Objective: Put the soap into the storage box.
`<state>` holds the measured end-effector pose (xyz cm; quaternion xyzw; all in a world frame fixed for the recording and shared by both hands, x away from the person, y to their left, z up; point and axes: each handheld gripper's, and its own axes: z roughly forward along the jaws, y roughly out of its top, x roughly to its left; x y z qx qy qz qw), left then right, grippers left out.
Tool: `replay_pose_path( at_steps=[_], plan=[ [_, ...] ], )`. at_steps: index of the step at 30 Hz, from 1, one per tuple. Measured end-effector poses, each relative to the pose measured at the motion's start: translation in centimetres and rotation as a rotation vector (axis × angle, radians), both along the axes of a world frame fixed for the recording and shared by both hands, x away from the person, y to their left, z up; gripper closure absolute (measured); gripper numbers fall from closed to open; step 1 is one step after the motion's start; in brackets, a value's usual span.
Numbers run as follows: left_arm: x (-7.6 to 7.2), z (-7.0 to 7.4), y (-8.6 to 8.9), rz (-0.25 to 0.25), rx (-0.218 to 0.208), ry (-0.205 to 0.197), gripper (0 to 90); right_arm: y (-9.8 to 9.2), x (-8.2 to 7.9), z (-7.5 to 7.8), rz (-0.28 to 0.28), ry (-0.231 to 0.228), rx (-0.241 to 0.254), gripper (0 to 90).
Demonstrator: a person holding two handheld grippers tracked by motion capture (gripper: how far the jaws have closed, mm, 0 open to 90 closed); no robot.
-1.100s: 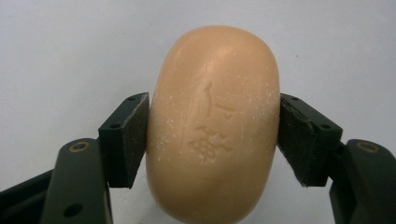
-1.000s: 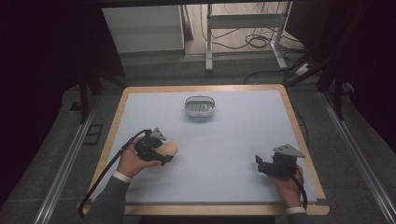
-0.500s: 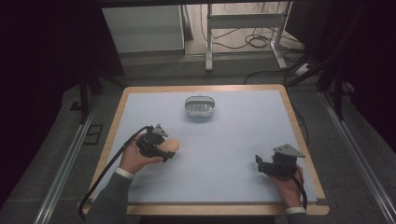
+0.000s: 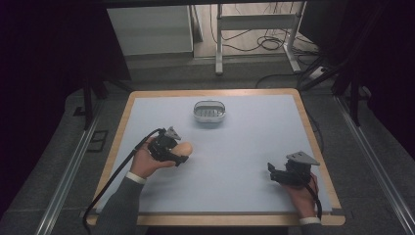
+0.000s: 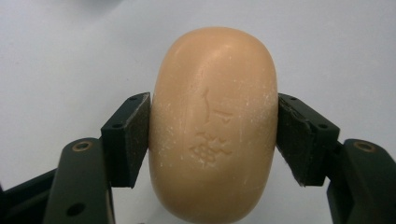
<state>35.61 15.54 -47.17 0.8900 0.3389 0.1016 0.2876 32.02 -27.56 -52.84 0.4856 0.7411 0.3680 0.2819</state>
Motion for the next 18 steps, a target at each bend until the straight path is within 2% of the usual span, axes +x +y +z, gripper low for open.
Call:
replay_pose_path(
  at_steps=[18],
  plan=[
    [1.1, 0.6, -0.7, -0.003, -0.002, -0.012, 32.3, 0.0, 0.0, 0.0, -0.002, 0.0, 0.001, 7.9]
  ],
)
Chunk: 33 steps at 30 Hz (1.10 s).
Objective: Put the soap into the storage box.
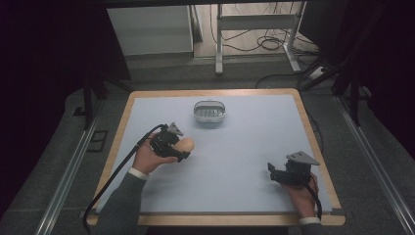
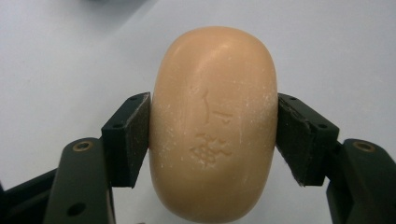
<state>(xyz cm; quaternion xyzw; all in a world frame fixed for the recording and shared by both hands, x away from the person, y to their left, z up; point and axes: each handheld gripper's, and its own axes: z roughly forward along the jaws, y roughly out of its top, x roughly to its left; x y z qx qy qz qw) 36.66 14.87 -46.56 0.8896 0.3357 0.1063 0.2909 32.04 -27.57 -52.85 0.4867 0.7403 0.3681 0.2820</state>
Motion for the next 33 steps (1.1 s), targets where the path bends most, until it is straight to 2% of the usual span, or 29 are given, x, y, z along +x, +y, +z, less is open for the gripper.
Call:
replay_pose_path(
  at_steps=[2, 6, 14, 17, 20, 26, 29, 33],
  plan=[
    [0.1, 0.0, 0.0, 0.0, -0.008, 0.003, 32.4, 0.0, 0.0, 0.0, 0.001, 0.0, 0.002, 7.9],
    [0.4, -0.1, 0.0, 0.003, 0.012, 0.003, 32.4, 0.0, 0.0, 0.0, 0.002, 0.001, 0.002, 7.9],
    [0.9, 0.4, -0.4, 0.003, 0.012, 0.002, 32.4, 0.0, 0.0, 0.0, -0.001, 0.001, -0.001, 7.9],
    [1.5, 0.5, -0.5, 0.002, -0.001, 0.006, 32.4, 0.0, 0.0, 0.0, -0.001, 0.002, 0.0, 7.8],
    [2.0, 0.6, -0.8, 0.01, 0.01, -0.003, 32.4, 0.0, 0.0, 0.0, -0.002, 0.005, 0.002, 7.9],
    [2.6, 0.9, -0.8, 0.012, -0.021, -0.011, 32.4, -0.1, 0.0, 0.0, -0.001, 0.006, 0.008, 7.8],
    [2.8, 0.9, -0.8, 0.017, -0.001, -0.016, 32.5, 0.0, 0.0, 0.0, -0.001, 0.006, 0.007, 7.9],
    [3.1, 1.0, -1.0, 0.012, -0.002, -0.015, 32.5, 0.0, 0.0, 0.0, -0.003, 0.005, 0.004, 7.9]
  ],
)
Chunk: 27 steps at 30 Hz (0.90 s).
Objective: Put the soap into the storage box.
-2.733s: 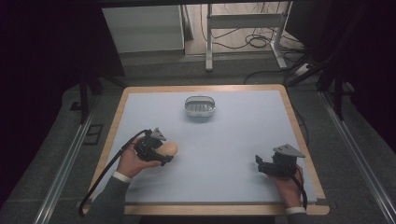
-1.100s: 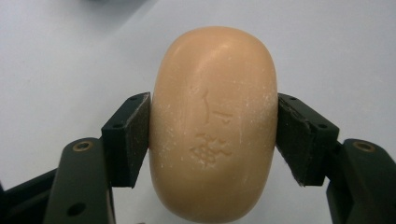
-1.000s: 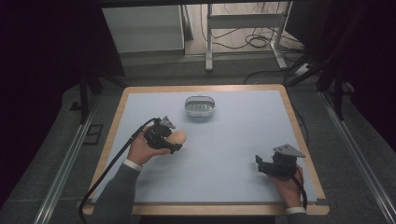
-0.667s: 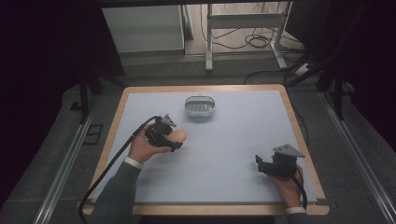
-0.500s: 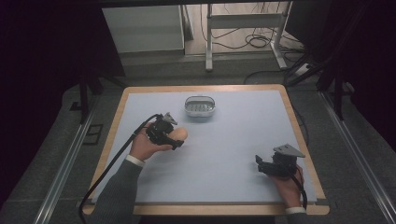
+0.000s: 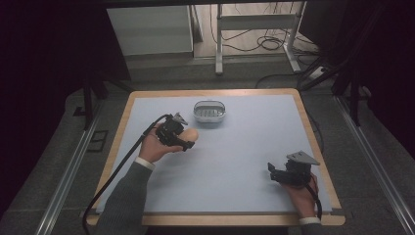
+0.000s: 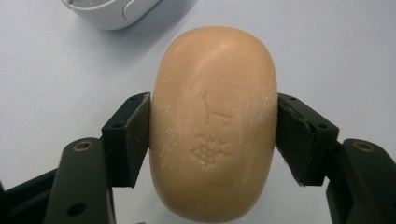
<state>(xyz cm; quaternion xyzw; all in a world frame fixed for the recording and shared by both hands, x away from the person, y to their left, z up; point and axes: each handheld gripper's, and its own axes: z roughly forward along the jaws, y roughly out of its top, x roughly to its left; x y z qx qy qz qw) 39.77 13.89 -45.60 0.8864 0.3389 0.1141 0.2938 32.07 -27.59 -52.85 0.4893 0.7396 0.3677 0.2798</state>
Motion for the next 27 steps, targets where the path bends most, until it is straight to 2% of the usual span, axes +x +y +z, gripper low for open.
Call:
replay_pose_path(
  at_steps=[8, 10, 17, 20, 27],
  plan=[
    [0.8, 0.3, -0.4, -0.008, -0.005, 0.001, 32.4, 0.0, 0.0, 0.0, 0.001, 0.001, 0.003, 7.9],
    [1.1, 0.4, -0.7, -0.013, 0.019, -0.003, 32.5, 0.0, 0.0, 0.0, -0.002, 0.001, -0.001, 7.9],
    [1.8, 0.6, -1.0, -0.015, -0.001, -0.004, 32.5, 0.0, 0.0, 0.0, -0.003, 0.002, 0.006, 7.9],
    [2.1, 0.6, -1.0, -0.011, 0.019, -0.007, 32.5, 0.0, 0.0, 0.0, -0.002, 0.002, 0.004, 7.9],
    [2.6, 1.0, -1.1, -0.011, 0.016, -0.017, 32.5, 0.0, 0.0, 0.0, -0.004, 0.001, 0.0, 7.9]
  ],
)
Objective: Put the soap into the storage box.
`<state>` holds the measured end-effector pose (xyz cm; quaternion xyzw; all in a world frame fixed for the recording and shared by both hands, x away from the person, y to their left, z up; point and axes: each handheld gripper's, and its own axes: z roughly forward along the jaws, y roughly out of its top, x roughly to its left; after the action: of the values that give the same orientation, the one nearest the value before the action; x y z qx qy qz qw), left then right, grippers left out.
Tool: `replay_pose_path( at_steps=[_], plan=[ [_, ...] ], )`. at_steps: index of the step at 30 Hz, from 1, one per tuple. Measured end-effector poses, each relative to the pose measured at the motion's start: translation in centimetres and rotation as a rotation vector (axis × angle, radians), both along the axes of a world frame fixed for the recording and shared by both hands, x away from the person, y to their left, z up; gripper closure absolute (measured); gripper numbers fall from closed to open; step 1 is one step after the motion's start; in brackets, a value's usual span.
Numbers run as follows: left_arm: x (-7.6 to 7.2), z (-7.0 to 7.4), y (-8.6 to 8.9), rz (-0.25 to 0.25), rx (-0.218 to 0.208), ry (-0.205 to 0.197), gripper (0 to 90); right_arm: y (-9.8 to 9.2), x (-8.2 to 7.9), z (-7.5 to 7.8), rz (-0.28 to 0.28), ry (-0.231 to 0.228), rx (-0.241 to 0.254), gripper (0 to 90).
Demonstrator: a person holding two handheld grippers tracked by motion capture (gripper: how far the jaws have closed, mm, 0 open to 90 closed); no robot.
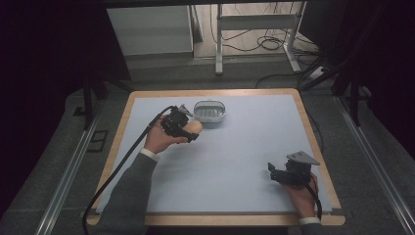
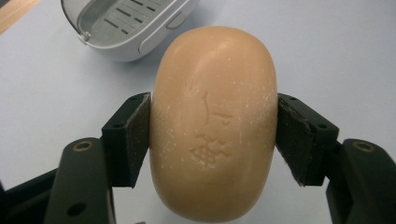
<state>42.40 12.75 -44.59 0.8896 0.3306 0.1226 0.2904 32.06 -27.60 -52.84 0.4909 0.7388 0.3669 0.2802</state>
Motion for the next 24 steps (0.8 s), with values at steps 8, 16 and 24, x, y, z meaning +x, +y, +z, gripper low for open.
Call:
replay_pose_path(
  at_steps=[8, 16, 24],
  plan=[
    [1.0, 0.2, -0.5, -0.003, -0.013, 0.001, 32.5, 0.0, 0.0, 0.0, -0.001, -0.002, -0.005, 7.9],
    [1.6, 0.6, -0.6, -0.005, -0.04, 0.002, 32.5, 0.0, 0.0, 0.0, -0.003, -0.003, -0.002, 7.9],
    [2.2, 1.3, -0.9, -0.009, -0.025, -0.003, 32.6, 0.1, 0.0, 0.0, -0.004, -0.004, -0.007, 7.8]
  ],
)
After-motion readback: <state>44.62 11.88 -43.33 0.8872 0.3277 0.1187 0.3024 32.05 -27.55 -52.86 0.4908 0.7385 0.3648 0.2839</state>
